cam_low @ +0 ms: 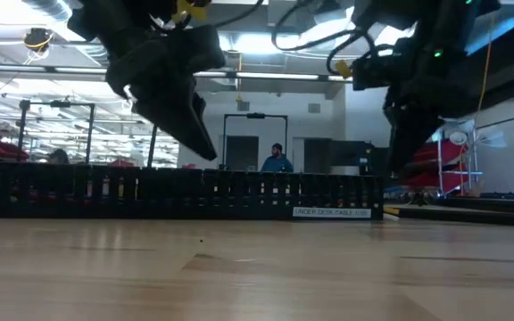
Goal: Ziptie cables
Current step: Close the black cable duct
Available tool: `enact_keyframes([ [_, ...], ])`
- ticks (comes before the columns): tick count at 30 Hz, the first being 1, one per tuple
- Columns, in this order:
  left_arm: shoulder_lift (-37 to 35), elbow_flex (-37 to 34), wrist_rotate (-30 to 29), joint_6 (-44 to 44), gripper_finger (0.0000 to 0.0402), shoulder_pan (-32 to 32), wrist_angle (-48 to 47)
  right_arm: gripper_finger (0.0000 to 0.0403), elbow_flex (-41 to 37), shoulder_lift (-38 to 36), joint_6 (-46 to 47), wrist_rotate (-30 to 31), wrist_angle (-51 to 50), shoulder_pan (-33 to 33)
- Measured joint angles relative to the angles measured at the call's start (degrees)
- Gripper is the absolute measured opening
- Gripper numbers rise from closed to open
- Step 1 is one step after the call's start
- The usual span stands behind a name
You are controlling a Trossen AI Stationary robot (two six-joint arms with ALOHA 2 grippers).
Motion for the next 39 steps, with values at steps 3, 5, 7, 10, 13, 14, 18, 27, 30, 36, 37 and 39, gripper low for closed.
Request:
enact_keyframes([
  [3,0.1,0.0,0.0,-0.9,0.0155,0.0,-1.9,0.0093,-1.6,-1.6,-1.1,0.4,0.8,-4.1],
  [5,0.1,0.0,0.0,-0.9,0.0155,0.0,-2.0,0.0130,-3.2,-2.2,-3.8,-0.3,4.1,-7.2],
  [7,0.1,0.0,0.0,-1.1,0.0155,0.0,-2.3,0.0162,-5.4,-2.1,-7.3,-2.4,7.8,-10.7],
  [10,0.1,0.0,0.0,-1.3,0.0155,0.0,-2.5,0.0194,-9.7,-1.5,-10.1,-8.5,16.5,-15.6],
  [13,0.1,0.0,0.0,-1.5,0.0155,0.0,-2.6,0.0199,-13.8,-1.1,-9.8,-10.6,22.8,-18.4],
  [14,0.1,0.0,0.0,-1.4,0.0155,0.0,-2.5,0.0195,-14.9,-1.0,-9.8,-10.7,24.6,-18.9],
  [18,0.1,0.0,-0.4,-1.3,0.0155,0.0,-2.5,0.0152,-18.4,-0.8,-8.7,-11.0,29.5,-19.2],
  [27,-2.2,0.4,-5.6,-1.7,0.0155,0.9,-2.8,0.0011,-20.1,0.0,-8.9,-10.4,30.9,-18.3],
  [30,-4.7,2.2,-6.2,-0.8,0.0155,2.0,-2.6,0.0008,-17.9,-0.7,-10.0,-8.7,28.2,-18.3],
  [36,-10.8,5.4,-6.5,-5.7,0.0155,4.9,-2.1,0.0002,-9.3,-3.3,-17.2,-0.4,21.0,-18.4],
  [37,-11.7,5.8,-6.5,-8.1,0.0155,5.7,-2.3,0.0002,-7.7,-3.6,-18.7,0.5,19.6,-18.4],
  [39,-13.3,6.2,-6.4,-14.1,0.0155,7.6,-2.3,0.0001,-4.4,-3.7,-21.0,1.9,18.5,-18.1],
])
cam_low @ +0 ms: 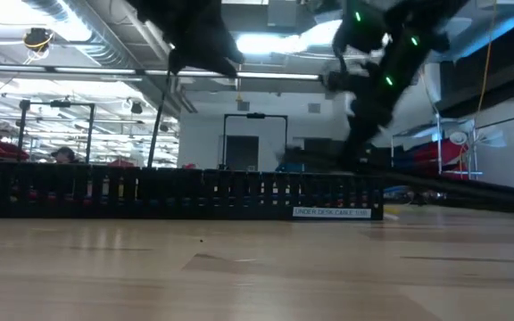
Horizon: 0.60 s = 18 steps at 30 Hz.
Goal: Ziptie cables
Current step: Close the black cable duct
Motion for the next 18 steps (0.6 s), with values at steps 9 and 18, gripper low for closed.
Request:
enact_keyframes([
  [9,-4.0,0.1,8.2,-13.3,0.0155,10.3,2.0,0.0000,13.7,-0.2,-12.2,11.8,-1.2,4.9],
  [18,-3.0,0.1,9.1,-13.1,0.0155,12.3,9.9,0.0001,18.1,-0.1,-15.0,13.2,-1.7,7.3],
])
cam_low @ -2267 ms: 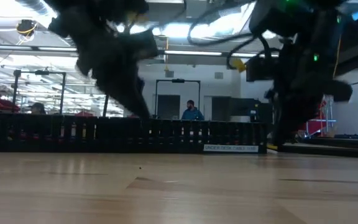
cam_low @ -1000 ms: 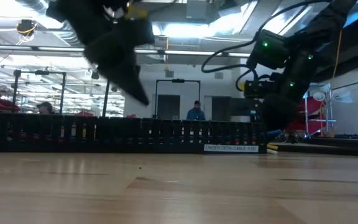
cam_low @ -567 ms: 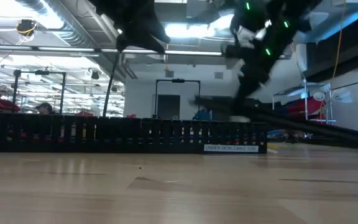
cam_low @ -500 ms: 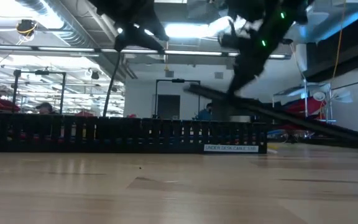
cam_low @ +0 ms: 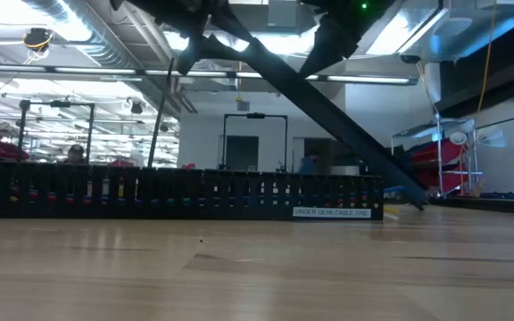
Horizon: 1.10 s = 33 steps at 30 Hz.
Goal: Ziptie cables
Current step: Close the black cable duct
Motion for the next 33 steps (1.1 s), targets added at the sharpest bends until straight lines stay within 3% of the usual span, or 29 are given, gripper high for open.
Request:
enact_keyframes([
  [11,4.8,0.0,0.1,5.8,0.0150,-0.3,2.5,0.0001,0.0,0.0,-0.3,-1.5,0.8,0.0],
  [14,5.6,0.0,0.2,10.8,0.0116,-0.5,4.1,0.0001,0.0,0.0,-0.3,-6.2,1.0,-0.1],
  [19,5.5,0.0,0.8,17.6,0.0019,-0.5,3.8,0.0001,0.0,0.0,-1.8,-10.2,1.7,-0.1],
  [22,5.3,0.0,0.3,20.9,0.0008,-1.0,3.7,0.0001,1.0,0.0,-1.6,-10.0,0.4,-0.1],
  [26,3.9,0.0,-0.3,29.1,0.0002,-2.7,3.8,0.0020,7.7,0.0,4.4,-11.6,-10.2,-0.1],
  [29,2.7,0.0,0.0,37.2,0.0002,-5.1,4.5,0.0060,14.2,-0.1,12.2,-18.2,-18.0,-1.4],
  [33,0.8,1.1,0.1,51.1,0.0002,-9.2,4.9,0.0129,21.3,-0.1,15.2,-37.0,-23.1,-4.6],
])
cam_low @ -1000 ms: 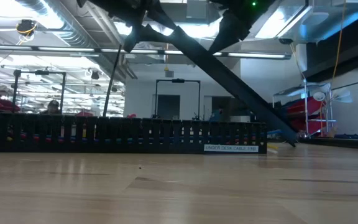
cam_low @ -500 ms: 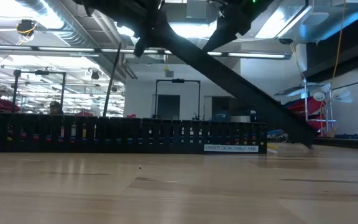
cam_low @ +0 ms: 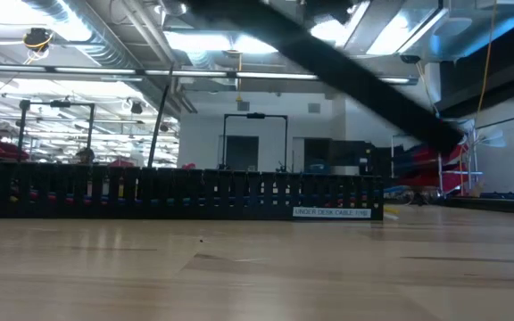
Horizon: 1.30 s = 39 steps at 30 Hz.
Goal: Ziptie cables
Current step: Close the black cable duct
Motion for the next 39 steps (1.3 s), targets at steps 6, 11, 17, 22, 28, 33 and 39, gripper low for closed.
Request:
enact_keyframes([
  [6,-1.0,3.8,-0.3,22.2,0.0002,-7.2,0.1,0.0230,3.7,-0.1,5.9,-19.1,2.5,-2.8],
  [11,-1.0,5.8,-2.1,31.4,0.0002,-10.9,0.2,0.0294,3.7,0.5,9.5,-23.9,6.0,-2.0],
  [17,-0.8,6.4,-3.1,36.0,0.0002,-12.3,0.2,0.0321,3.6,3.8,10.3,-23.7,6.3,0.7],
  [22,-0.8,6.3,-2.8,36.4,0.0002,-11.9,-0.8,0.0319,3.6,6.6,10.2,-24.1,6.3,1.9],
  [28,-0.9,6.4,-3.6,36.1,0.0001,-12.0,-2.1,0.0319,3.5,7.4,10.8,-25.8,6.3,2.0],
  [33,-0.8,6.4,-3.2,35.4,0.0001,-11.7,-2.4,0.0319,3.5,7.3,11.6,-25.7,7.6,2.0],
  [39,0.2,6.4,-3.2,34.9,0.0001,-11.5,-2.4,0.0307,3.5,7.7,11.5,-25.6,11.7,1.9],
])
